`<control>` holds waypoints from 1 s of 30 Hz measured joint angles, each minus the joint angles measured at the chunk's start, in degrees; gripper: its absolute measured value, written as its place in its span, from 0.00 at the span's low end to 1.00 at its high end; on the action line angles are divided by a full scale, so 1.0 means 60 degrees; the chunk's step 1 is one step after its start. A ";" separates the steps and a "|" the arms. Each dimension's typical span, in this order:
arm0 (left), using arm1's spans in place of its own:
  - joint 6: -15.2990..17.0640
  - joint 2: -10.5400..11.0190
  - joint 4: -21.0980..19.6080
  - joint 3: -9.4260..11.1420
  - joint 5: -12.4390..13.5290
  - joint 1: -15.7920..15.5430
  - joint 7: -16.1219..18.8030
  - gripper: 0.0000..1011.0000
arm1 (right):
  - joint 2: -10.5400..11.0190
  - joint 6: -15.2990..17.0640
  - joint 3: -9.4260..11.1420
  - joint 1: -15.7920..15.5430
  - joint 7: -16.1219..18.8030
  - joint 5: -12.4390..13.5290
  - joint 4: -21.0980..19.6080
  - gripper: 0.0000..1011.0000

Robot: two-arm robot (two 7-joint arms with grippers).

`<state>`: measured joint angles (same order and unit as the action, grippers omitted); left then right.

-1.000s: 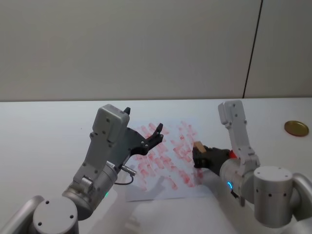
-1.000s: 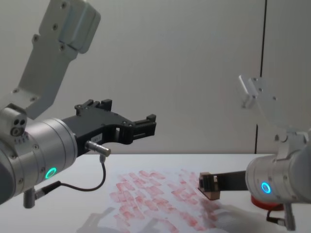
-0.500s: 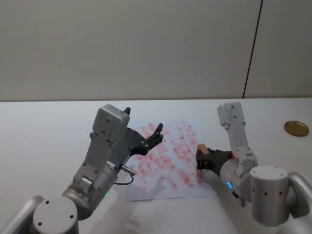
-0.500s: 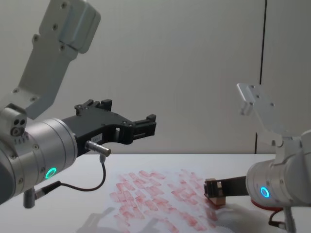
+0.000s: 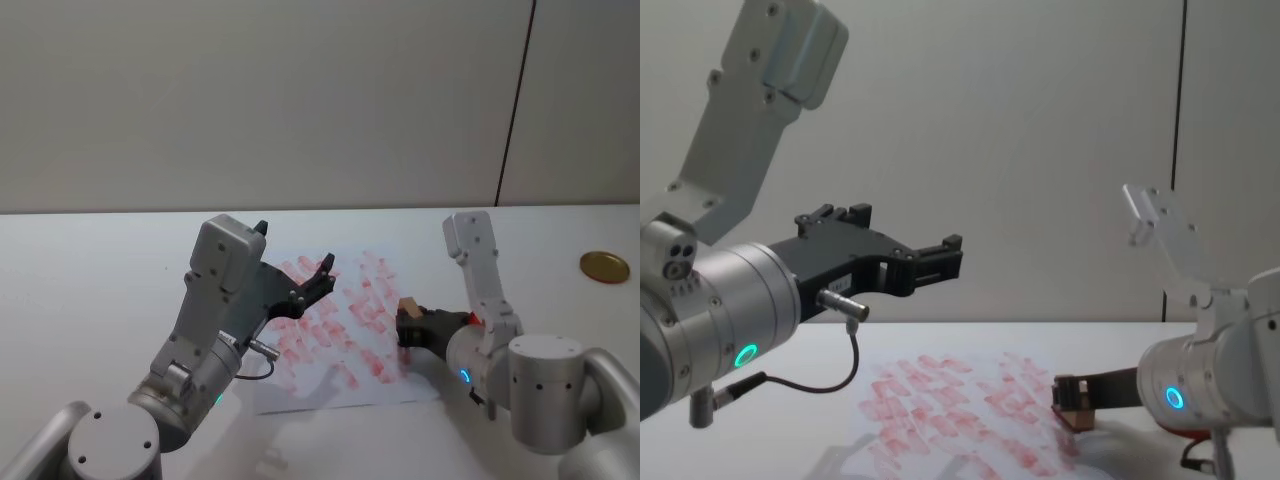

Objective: Use the one hand to pick up the stamp and affix it onto the A4 paper.

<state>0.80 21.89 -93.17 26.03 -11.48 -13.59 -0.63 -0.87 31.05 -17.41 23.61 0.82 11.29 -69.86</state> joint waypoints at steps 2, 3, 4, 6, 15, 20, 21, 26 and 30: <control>0.0000 0.0000 0.0000 0.0000 0.0000 0.0000 0.0000 0.98 | -0.0026 0.0001 0.0013 0.0066 0.0077 0.0053 0.0156 0.22; 0.0000 0.0000 0.0000 0.0000 0.0000 0.0000 0.0000 0.98 | -0.0037 0.0001 0.0018 0.0091 0.0100 0.0069 0.0220 0.22; 0.0000 0.0000 0.0000 0.0000 0.0000 0.0000 0.0000 0.98 | -0.0045 0.0001 0.0021 0.0110 0.0121 0.0085 0.0266 0.22; 0.0000 0.0000 -0.0001 0.0000 0.0000 0.0000 0.0000 0.98 | -0.0074 0.0001 0.0034 0.0178 0.0208 0.0149 0.0428 0.22; 0.0000 0.0000 0.0000 0.0000 0.0000 0.0000 0.0000 0.98 | -0.0111 0.0011 0.0050 0.0236 0.0359 0.0260 0.0600 0.22; 0.0000 0.0000 0.0000 0.0000 0.0000 0.0000 0.0000 0.98 | -0.0105 0.0044 0.0048 0.0180 0.0423 0.0270 0.0444 0.22; 0.0000 0.0000 0.0000 0.0000 0.0000 0.0000 0.0000 0.98 | -0.0103 0.0046 0.0046 0.0167 0.0431 0.0269 0.0411 0.22; 0.0000 0.0000 0.0000 0.0000 0.0000 0.0000 0.0000 0.98 | -0.0063 0.0068 0.0008 0.0019 0.0471 0.0216 -0.0001 0.22; 0.0000 0.0000 0.0000 0.0000 0.0000 0.0000 0.0000 0.98 | -0.0013 0.0104 -0.0055 -0.0141 0.0490 0.0107 -0.0471 0.22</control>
<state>0.80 21.89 -93.17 26.02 -11.48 -13.59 -0.63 -0.95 31.67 -17.74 22.77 3.76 11.93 -72.68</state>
